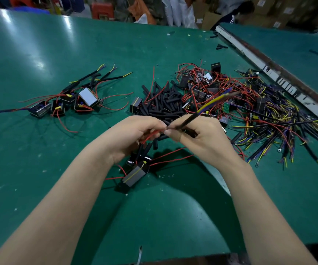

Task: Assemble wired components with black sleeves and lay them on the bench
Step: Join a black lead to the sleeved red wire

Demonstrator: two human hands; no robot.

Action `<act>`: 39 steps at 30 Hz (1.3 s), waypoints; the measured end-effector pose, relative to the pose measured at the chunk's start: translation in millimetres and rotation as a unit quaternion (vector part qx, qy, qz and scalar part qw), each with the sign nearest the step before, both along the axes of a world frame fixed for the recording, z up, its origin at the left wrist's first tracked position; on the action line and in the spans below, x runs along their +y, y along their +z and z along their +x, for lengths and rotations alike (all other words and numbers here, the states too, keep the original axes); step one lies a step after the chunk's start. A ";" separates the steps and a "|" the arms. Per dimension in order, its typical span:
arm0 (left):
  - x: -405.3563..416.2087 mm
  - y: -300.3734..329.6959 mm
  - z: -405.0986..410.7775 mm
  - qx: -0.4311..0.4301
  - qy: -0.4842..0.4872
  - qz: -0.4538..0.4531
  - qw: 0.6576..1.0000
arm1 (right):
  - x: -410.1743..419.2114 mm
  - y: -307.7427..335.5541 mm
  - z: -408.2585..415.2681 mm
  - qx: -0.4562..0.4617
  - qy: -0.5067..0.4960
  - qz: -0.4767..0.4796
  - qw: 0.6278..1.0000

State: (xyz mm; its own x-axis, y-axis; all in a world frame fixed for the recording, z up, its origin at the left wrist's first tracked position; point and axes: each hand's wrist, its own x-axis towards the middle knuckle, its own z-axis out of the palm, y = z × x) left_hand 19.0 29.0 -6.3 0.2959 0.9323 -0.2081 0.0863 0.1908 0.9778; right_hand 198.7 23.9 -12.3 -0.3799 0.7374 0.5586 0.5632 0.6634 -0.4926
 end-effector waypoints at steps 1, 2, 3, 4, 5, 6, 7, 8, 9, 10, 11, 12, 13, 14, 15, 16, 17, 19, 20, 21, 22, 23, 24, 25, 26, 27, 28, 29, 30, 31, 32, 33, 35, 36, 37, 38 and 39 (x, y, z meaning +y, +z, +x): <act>-1.0 0.3 -0.2 0.002 -0.002 0.016 1.000 | 0.0 -0.1 0.7 -0.004 -0.001 -0.004 1.000; -1.4 0.5 -0.6 0.007 0.001 0.034 0.999 | -0.1 -0.3 0.9 -0.004 -0.003 -0.006 1.000; -1.2 0.7 -1.1 0.015 0.006 0.057 0.998 | -0.2 -0.4 0.8 0.005 -0.006 -0.008 1.000; -1.3 1.2 -0.8 0.029 0.010 0.089 0.996 | -0.1 -0.8 0.5 0.020 -0.010 -0.013 1.000; -2.0 1.1 -0.4 0.053 0.011 0.138 0.989 | -0.5 -0.8 -0.1 0.038 -0.016 -0.024 0.999; -2.3 0.6 0.4 0.100 0.012 0.211 0.972 | -0.7 -0.5 -1.4 0.054 -0.025 -0.040 0.997; -2.9 0.8 0.9 0.169 0.015 0.304 0.938 | -1.2 0.1 -3.0 0.072 -0.033 -0.065 0.995; -3.3 0.8 1.2 0.235 0.018 0.397 0.887 | -1.9 0.7 -5.6 0.099 -0.039 -0.108 0.988; -2.8 0.0 1.5 0.279 0.019 0.470 0.837 | -2.4 2.0 -8.1 0.137 -0.042 -0.164 0.976; -2.7 -1.1 2.1 0.300 0.018 0.510 0.806 | -2.6 4.2 -10.4 0.182 -0.041 -0.218 0.958; -3.2 -2.0 2.5 0.307 0.021 0.528 0.791 | -2.4 6.1 -10.9 0.225 -0.039 -0.261 0.938; -3.7 -2.7 3.2 0.309 0.029 0.543 0.781 | -2.2 7.7 -11.3 0.255 -0.036 -0.292 0.921; -4.1 -2.8 4.2 0.312 0.040 0.555 0.770 | -2.2 9.4 -10.8 0.270 -0.034 -0.315 0.909; -4.4 -3.1 4.6 0.316 0.051 0.568 0.758 | -2.2 10.7 -10.5 0.276 -0.033 -0.338 0.899; -4.7 -3.4 4.5 0.323 0.063 0.583 0.742 | -2.2 11.7 -9.7 0.279 -0.031 -0.362 0.889; -4.9 -3.2 4.7 0.336 0.075 0.597 0.725 | -1.5 12.5 -8.8 0.283 -0.031 -0.385 0.878; -6.0 -2.9 5.5 0.351 0.088 0.608 0.706 | -1.3 13.2 -7.7 0.289 -0.031 -0.405 0.867; -8.4 -2.8 7.6 0.367 0.111 0.629 0.676 | -1.0 14.8 -6.4 0.299 -0.031 -0.440 0.846; -9.4 -3.2 8.6 0.368 0.116 0.637 0.668 | -1.1 15.4 -6.2 0.301 -0.032 -0.454 0.838; -10.0 -3.5 9.7 0.364 0.117 0.642 0.664 | -1.2 15.6 -5.6 0.303 -0.033 -0.465 0.831; -10.3 -4.3 10.8 0.358 0.117 0.645 0.665 | -1.7 15.3 -5.4 0.303 -0.034 -0.474 0.826; -10.5 -5.1 11.5 0.349 0.116 0.646 0.669 | -2.0 14.9 -4.8 0.303 -0.033 -0.479 0.823; -10.6 -5.4 12.4 0.341 0.114 0.644 0.675 | -2.0 14.6 -4.2 0.303 -0.030 -0.481 0.823; -10.6 -6.0 12.9 0.334 0.112 0.640 0.683 | -1.9 14.2 -3.5 0.301 -0.027 -0.477 0.825; -10.4 -6.2 13.1 0.330 0.110 0.631 0.694 | -1.8 14.1 -3.2 0.293 -0.027 -0.467 0.834; -10.2 -6.2 12.9 0.326 0.109 0.618 0.707 | -1.7 14.1 -2.8 0.277 -0.031 -0.449 0.849; -9.9 -6.2 12.4 0.325 0.109 0.605 0.719 | -1.3 13.9 -3.3 0.260 -0.039 -0.427 0.865; -9.9 -6.1 11.9 0.327 0.111 0.591 0.729 | -0.9 13.5 -3.5 0.249 -0.047 -0.403 0.879; -10.0 -5.9 11.4 0.332 0.114 0.579 0.736 | -1.0 13.0 -4.0 0.246 -0.049 -0.383 0.889; -10.2 -5.6 11.4 0.336 0.116 0.566 0.744 | -1.2 12.3 -4.1 0.248 -0.043 -0.365 0.896; -10.2 -5.0 11.3 0.335 0.117 0.553 0.754 | -1.3 11.5 -4.4 0.249 -0.032 -0.347 0.904; -10.4 -4.1 11.7 0.323 0.115 0.535 0.772 | -1.4 10.9 -4.2 0.243 -0.021 -0.323 0.915; -11.9 -2.3 12.7 0.276 0.108 0.488 0.821 | -1.4 9.3 -3.9 0.213 -0.016 -0.249 0.945; -12.4 -1.5 13.2 0.247 0.104 0.458 0.848 | -0.9 8.0 -3.7 0.192 -0.020 -0.197 0.961; -13.0 -0.9 13.5 0.214 0.100 0.428 0.872 | -0.9 6.9 -3.8 0.167 -0.023 -0.137 0.976; -13.3 -0.1 14.1 0.183 0.093 0.395 0.895 | -0.8 5.4 -4.3 0.142 -0.026 -0.077 0.986; -13.5 1.1 14.8 0.157 0.087 0.363 0.914 | -0.9 3.8 -4.8 0.124 -0.028 -0.032 0.991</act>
